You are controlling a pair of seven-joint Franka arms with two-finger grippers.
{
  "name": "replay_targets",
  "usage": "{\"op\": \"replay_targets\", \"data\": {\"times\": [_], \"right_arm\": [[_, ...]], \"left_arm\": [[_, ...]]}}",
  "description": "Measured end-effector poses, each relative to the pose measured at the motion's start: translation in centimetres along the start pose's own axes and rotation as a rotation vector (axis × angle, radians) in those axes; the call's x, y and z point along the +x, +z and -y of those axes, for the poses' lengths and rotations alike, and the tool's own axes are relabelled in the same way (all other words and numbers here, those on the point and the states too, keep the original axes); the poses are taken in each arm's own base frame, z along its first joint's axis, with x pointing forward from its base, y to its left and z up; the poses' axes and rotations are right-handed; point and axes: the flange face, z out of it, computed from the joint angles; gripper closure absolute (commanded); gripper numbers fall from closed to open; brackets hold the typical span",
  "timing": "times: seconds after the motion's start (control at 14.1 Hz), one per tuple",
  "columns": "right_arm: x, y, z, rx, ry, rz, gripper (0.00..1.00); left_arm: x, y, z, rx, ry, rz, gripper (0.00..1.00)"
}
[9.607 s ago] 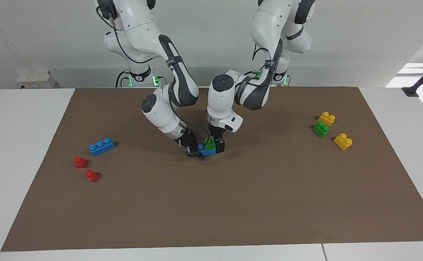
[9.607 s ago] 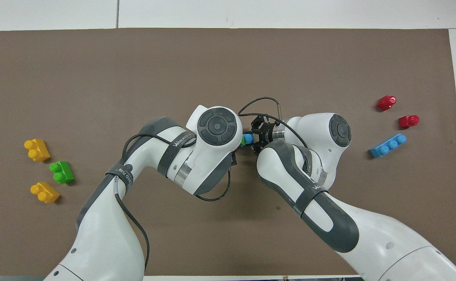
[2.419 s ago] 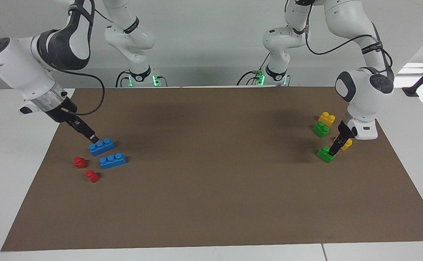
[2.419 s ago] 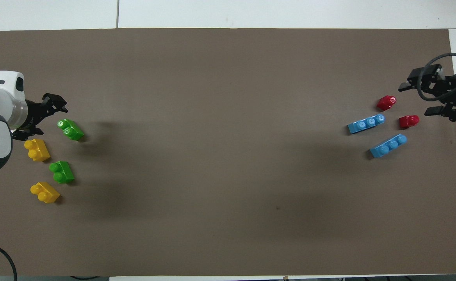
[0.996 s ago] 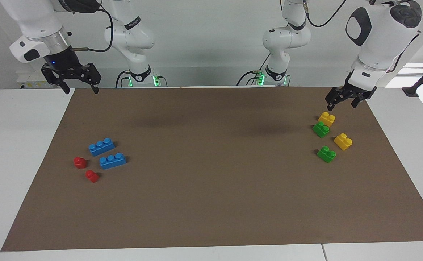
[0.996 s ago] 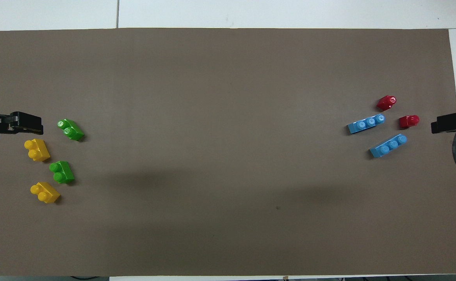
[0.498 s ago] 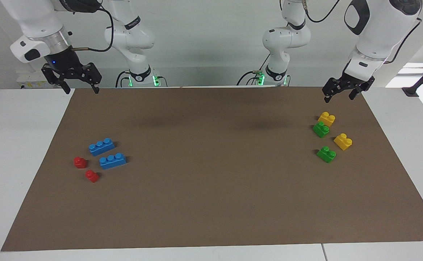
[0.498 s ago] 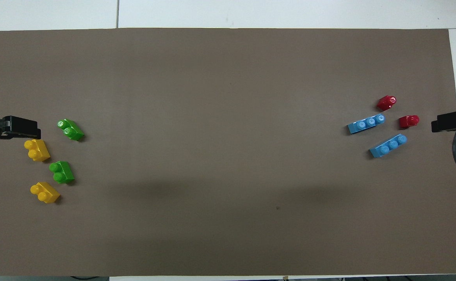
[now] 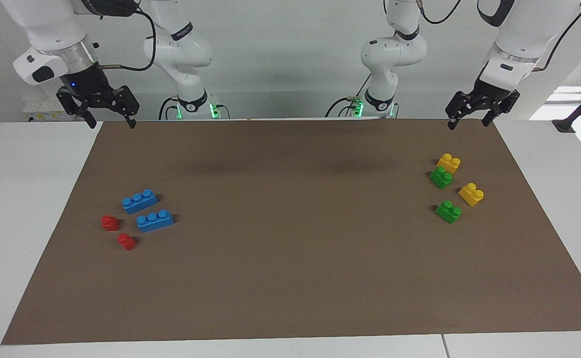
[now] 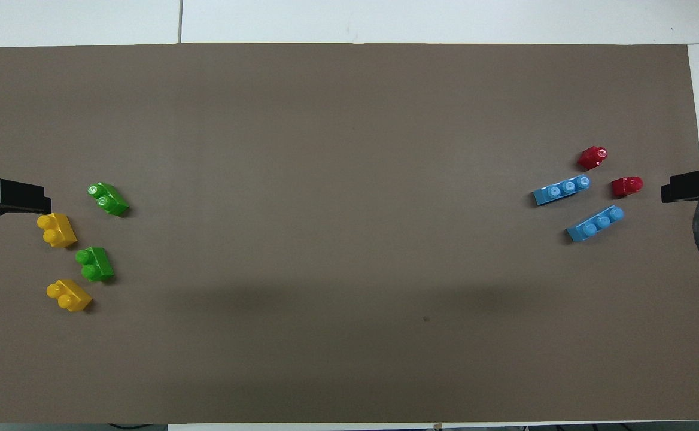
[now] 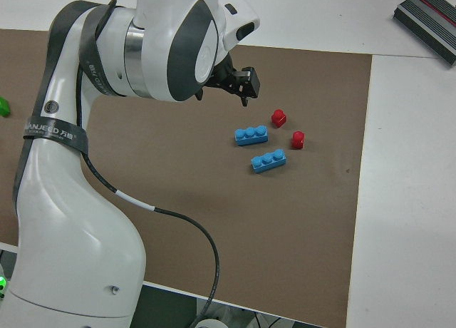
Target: Remove green block with left arm and hold with right
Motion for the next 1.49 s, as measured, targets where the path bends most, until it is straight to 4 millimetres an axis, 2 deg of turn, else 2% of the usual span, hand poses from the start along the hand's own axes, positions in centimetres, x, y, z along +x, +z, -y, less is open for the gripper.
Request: {"op": "replay_targets", "data": {"times": [0.28, 0.57, 1.49], "right_arm": [[0.31, -0.15, 0.77, 0.007, -0.017, -0.004, 0.00], [0.38, -0.15, -0.11, 0.012, -0.003, -0.004, 0.00], [0.21, -0.05, 0.20, 0.012, 0.012, 0.012, 0.00]], "left_arm": [[0.00, 0.00, 0.04, -0.003, -0.001, 0.000, 0.00], [0.00, 0.00, 0.13, -0.003, -0.003, 0.000, 0.00], [0.10, -0.18, 0.16, -0.005, -0.004, -0.010, 0.00]]}}
